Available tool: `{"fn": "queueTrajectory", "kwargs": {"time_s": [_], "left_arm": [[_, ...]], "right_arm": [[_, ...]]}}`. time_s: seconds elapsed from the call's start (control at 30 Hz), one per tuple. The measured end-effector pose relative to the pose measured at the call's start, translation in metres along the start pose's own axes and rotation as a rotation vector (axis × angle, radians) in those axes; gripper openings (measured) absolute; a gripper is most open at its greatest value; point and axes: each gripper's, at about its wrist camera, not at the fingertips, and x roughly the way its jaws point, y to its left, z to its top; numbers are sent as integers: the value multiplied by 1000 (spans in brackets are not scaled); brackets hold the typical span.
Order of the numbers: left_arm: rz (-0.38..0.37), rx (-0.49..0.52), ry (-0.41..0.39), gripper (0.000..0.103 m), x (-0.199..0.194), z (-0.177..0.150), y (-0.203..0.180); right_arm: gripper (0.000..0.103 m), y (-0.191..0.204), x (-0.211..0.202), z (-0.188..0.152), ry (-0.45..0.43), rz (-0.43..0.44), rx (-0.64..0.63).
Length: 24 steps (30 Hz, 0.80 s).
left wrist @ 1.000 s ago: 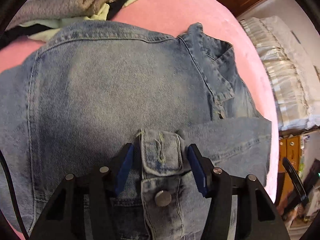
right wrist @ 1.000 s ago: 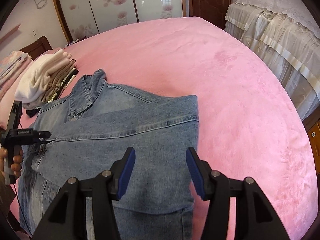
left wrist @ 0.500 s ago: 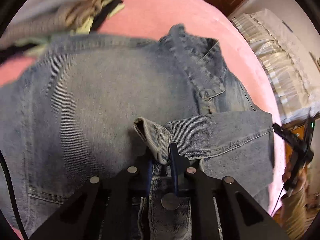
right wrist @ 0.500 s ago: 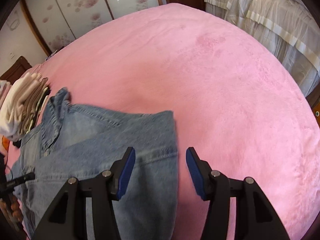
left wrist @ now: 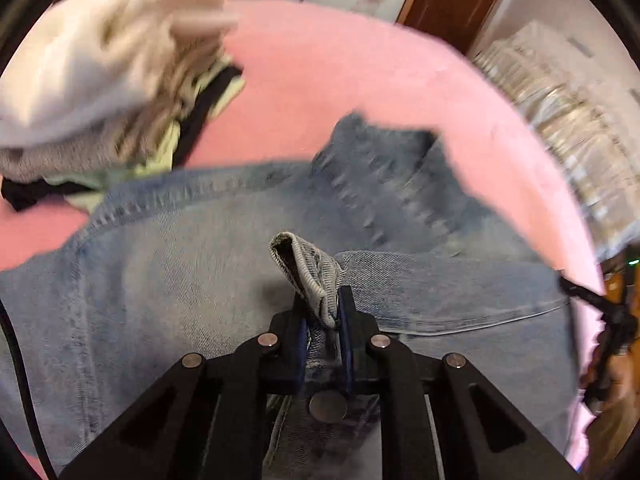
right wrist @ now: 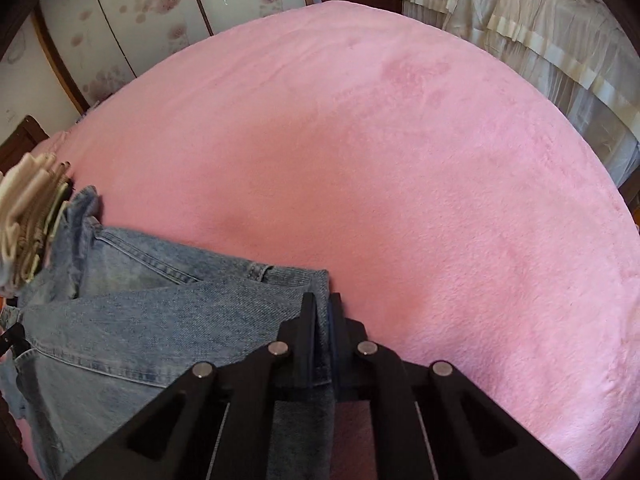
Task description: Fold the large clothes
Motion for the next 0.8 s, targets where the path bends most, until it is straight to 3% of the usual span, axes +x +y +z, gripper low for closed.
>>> {"fn": "queueTrajectory", "kwargs": {"time_s": [0.1,0.2,0.33,0.4,0.43,0.5,0.6,0.7,0.8], "left_arm": [[25,-20,20,16,14,-5,2],[86,0,36,39,-4,0,-2],[181,70,-34,58,-54,-6,-16],[184,75,-119,72,-87,-19,-25],[172,69,-147,75,-97,-24,-29],[127,50,-177,75,-111,-39,-39],[92,15,-193,74,-108,-64,-58],[84,-13,-175,60,-88,-79,-69],[115,-31,-125,51,-57,-87,-76]], "right_arm": [[13,11,-2,-1,-6,-84,-49],[23,22,-28,-3,-19,-166,-100],[29,38,-81,-25,-86,-112,-156],[32,53,-104,-43,-109,-34,-171],[32,61,-111,-52,-107,4,-173],[32,85,-122,-72,-89,97,-183],[31,128,-129,-103,-108,169,-237],[29,169,-114,-128,-104,199,-282],[28,187,-84,-136,-42,227,-252]]}}
